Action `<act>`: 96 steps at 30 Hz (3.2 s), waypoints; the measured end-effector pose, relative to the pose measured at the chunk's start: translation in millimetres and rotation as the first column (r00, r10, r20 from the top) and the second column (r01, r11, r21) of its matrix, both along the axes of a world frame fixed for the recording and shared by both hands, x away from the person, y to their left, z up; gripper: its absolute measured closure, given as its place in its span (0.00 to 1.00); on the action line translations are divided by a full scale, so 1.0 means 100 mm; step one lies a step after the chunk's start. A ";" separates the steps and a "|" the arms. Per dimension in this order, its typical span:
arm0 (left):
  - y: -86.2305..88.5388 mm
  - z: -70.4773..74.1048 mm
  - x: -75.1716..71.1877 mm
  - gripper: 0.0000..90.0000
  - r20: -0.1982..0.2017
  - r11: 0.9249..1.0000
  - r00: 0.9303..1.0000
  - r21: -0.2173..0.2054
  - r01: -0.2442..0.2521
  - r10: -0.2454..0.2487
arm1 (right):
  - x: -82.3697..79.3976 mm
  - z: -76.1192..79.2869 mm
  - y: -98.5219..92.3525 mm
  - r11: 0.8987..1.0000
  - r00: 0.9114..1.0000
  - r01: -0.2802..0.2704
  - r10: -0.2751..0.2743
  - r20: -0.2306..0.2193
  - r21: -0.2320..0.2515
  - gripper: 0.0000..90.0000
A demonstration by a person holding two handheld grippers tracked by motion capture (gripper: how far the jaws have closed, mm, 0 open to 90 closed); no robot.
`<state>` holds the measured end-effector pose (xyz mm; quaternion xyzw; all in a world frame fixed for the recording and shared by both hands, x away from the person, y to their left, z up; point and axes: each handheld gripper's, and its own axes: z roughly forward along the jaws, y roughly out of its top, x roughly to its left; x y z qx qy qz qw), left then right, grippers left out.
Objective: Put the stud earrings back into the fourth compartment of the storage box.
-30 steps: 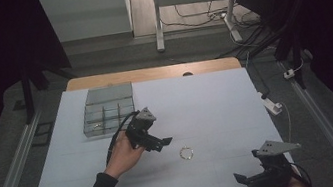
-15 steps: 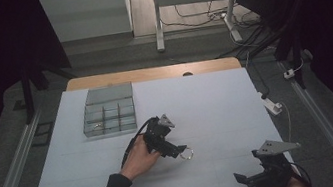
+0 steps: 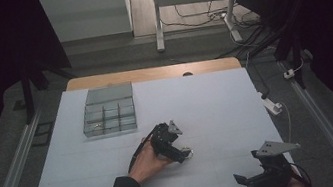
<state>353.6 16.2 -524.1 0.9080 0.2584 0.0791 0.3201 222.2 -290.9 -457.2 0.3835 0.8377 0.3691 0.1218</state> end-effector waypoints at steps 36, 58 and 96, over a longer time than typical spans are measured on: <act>0.05 0.02 -0.04 0.96 -0.078 1.000 0.997 0.000 0.012 -0.012 | 0.00 -0.01 0.00 1.000 1.000 -0.008 0.008 -0.004 -0.004 0.00; 0.49 0.35 0.05 0.96 -0.067 0.994 0.995 -0.083 -0.074 0.068 | 0.00 0.00 0.00 1.000 1.000 -0.004 0.004 -0.005 -0.001 0.00; 1.75 0.58 0.31 0.96 -0.048 0.922 0.927 -0.102 -0.375 0.372 | -0.01 0.00 -0.01 1.000 1.000 -0.003 0.003 -0.002 0.011 0.00</act>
